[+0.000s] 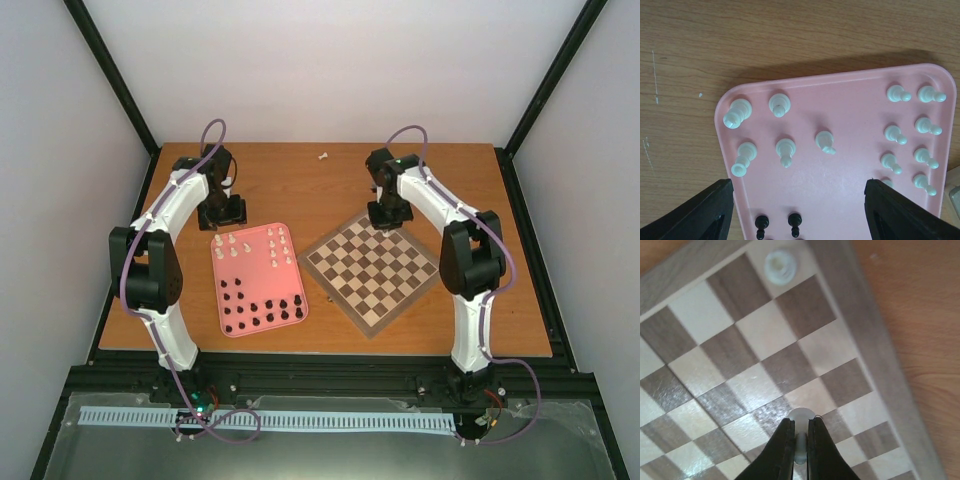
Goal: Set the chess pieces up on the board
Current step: Place the chess piece on the chessboard.
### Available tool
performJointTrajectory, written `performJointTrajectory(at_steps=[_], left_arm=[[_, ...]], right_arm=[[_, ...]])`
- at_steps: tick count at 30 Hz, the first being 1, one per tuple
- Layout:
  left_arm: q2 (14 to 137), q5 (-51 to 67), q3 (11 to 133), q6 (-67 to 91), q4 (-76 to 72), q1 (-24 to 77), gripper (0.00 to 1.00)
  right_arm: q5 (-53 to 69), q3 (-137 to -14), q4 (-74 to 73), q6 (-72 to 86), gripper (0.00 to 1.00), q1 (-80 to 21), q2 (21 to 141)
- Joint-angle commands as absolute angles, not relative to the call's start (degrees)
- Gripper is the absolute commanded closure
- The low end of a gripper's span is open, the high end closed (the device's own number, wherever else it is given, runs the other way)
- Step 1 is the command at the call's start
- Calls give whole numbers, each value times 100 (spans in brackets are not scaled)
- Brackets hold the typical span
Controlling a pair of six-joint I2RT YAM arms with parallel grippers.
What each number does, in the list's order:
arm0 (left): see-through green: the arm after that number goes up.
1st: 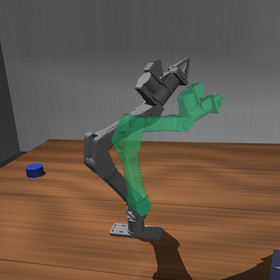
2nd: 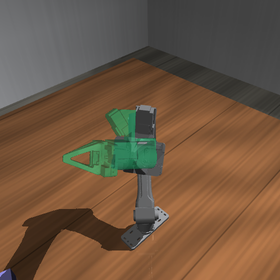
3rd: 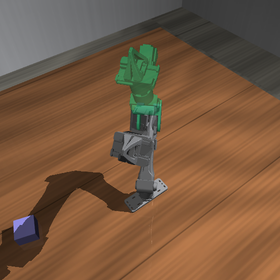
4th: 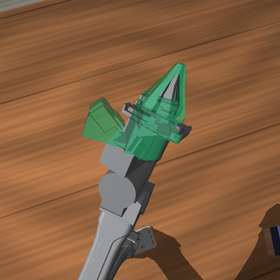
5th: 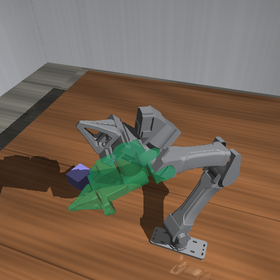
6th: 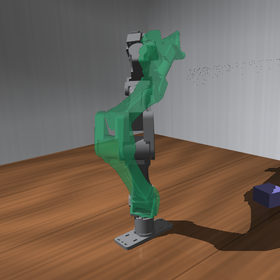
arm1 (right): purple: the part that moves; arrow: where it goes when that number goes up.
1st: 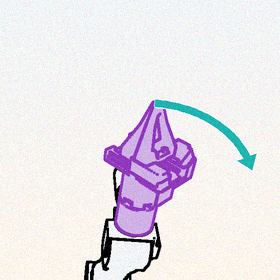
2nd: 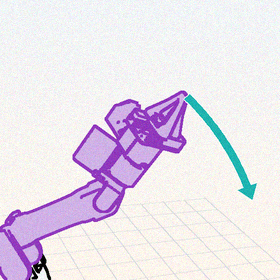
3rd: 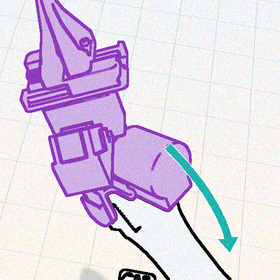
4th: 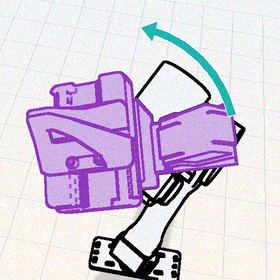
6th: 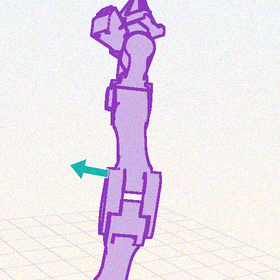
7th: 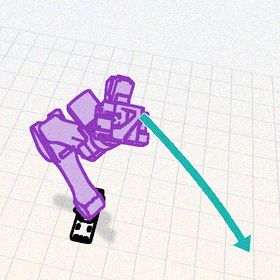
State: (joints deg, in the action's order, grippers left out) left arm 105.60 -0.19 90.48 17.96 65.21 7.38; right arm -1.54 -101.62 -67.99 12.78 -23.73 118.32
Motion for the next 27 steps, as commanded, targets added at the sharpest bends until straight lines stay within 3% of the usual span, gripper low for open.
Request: performJointTrajectory(at_steps=[1, 27], left_arm=[[10486, 24, 9088, 1683, 6416, 703, 26], [10521, 24, 9160, 1669, 6460, 703, 26]], right_arm=[[-417, -10504, -6798, 977, 97, -2233, 12023], [-229, -11372, -6674, 869, 97, -2030, 12882]])
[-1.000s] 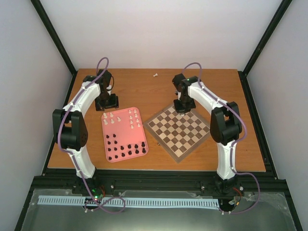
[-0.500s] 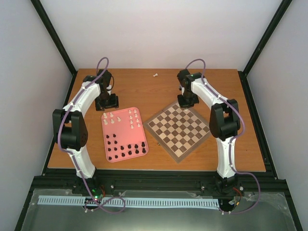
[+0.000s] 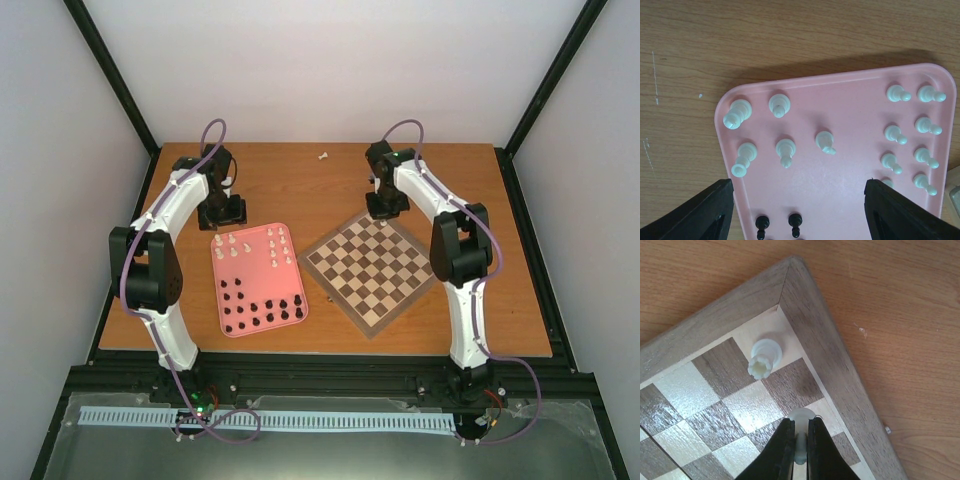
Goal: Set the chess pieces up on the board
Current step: Place the chess piece on the chessboard.
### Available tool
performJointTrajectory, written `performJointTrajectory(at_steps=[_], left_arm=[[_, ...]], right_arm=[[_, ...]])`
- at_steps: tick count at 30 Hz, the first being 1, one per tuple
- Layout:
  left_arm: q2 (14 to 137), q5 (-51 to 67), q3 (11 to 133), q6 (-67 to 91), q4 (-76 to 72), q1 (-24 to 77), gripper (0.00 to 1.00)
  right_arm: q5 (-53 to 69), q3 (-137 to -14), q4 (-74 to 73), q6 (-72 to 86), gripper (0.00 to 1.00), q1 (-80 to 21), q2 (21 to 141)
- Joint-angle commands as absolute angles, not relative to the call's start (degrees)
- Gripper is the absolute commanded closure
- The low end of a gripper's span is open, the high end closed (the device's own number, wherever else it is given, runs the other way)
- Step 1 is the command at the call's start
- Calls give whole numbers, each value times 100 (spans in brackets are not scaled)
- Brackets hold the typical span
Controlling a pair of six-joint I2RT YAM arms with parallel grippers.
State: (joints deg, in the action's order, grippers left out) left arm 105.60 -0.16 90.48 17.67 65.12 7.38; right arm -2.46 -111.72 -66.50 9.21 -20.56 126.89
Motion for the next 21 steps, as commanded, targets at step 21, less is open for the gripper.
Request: performJointTrajectory(at_steps=[21], left_arm=[[10582, 74, 9213, 1661, 6478, 703, 27]], right_arm=[[-200, -11642, -6698, 853, 97, -2030, 13183]])
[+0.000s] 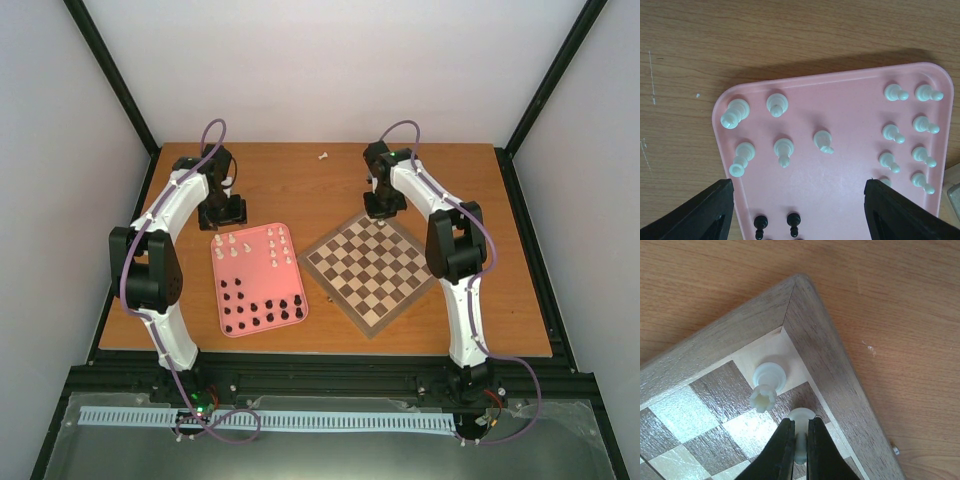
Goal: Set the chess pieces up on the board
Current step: Place the chess piece on the chessboard.
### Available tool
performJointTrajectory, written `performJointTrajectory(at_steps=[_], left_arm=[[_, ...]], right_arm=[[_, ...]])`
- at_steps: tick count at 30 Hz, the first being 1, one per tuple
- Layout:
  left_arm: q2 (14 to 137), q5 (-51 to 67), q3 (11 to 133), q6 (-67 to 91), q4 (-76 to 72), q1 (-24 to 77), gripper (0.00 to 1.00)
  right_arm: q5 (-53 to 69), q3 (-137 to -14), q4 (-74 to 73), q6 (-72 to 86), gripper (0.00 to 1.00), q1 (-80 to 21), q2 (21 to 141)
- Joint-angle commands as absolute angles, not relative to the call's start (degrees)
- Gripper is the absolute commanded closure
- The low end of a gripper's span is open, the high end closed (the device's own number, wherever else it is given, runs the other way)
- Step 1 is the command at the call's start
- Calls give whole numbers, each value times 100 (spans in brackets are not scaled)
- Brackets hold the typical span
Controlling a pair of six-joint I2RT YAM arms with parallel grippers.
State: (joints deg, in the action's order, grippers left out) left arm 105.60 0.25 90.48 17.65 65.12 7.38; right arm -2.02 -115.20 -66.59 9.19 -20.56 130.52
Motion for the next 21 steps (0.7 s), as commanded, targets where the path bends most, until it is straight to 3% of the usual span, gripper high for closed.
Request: performJointTrajectory(at_steps=[1, 21], left_arm=[[10584, 71, 9212, 1660, 6478, 703, 27], [10591, 70, 9193, 1652, 6474, 705, 27]], right_arm=[[-214, -11645, -6700, 853, 96, -2030, 13186], [-194, -11637, -6711, 827, 79, -2030, 13166]])
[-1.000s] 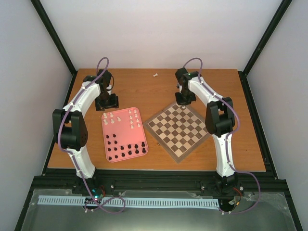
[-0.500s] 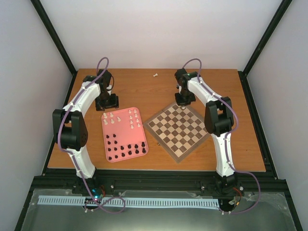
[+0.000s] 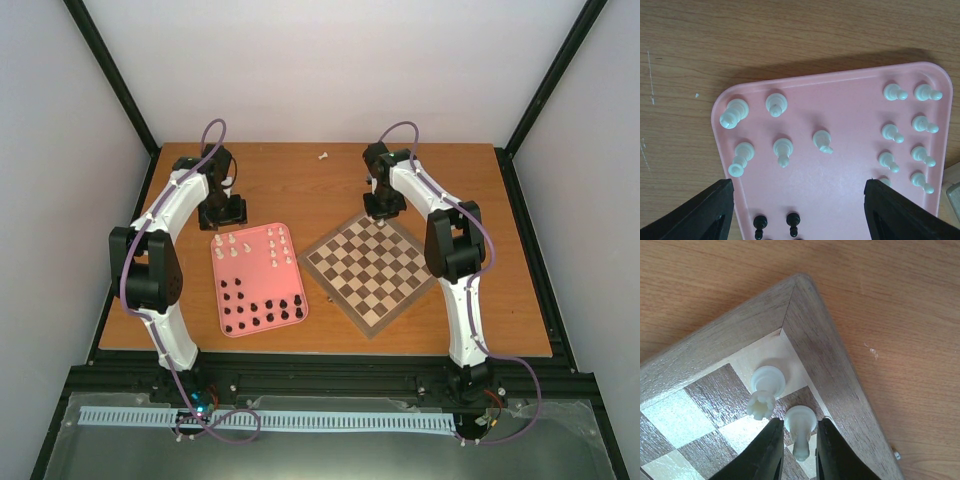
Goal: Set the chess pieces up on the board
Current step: Place the chess piece on the chessboard.
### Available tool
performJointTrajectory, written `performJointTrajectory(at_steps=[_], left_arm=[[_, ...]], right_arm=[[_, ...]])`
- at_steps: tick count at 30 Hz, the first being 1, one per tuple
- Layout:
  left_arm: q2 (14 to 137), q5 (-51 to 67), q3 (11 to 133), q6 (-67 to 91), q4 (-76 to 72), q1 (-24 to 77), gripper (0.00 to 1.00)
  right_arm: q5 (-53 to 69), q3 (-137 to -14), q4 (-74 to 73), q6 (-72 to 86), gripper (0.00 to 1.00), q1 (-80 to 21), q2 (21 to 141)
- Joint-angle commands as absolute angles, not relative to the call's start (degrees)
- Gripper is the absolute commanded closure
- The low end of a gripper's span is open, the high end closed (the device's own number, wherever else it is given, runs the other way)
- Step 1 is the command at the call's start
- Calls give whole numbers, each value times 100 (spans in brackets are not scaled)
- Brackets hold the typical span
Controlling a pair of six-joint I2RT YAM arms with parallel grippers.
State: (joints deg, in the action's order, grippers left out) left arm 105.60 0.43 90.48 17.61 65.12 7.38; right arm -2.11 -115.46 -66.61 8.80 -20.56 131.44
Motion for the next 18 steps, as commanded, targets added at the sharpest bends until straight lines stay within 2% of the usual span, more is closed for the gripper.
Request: performJointTrajectory(at_steps=[1, 11, 18], left_arm=[[10591, 73, 9193, 1652, 6469, 703, 27], [10591, 95, 9302, 1652, 6508, 708, 27], [10514, 237, 9284, 1668, 6492, 704, 26]], right_arm=[[-167, -11618, -6708, 821, 77, -2030, 13129], [-159, -11293, -6754, 804, 53, -2029, 12478], [52, -11131, -6790, 830, 44, -2030, 11792]])
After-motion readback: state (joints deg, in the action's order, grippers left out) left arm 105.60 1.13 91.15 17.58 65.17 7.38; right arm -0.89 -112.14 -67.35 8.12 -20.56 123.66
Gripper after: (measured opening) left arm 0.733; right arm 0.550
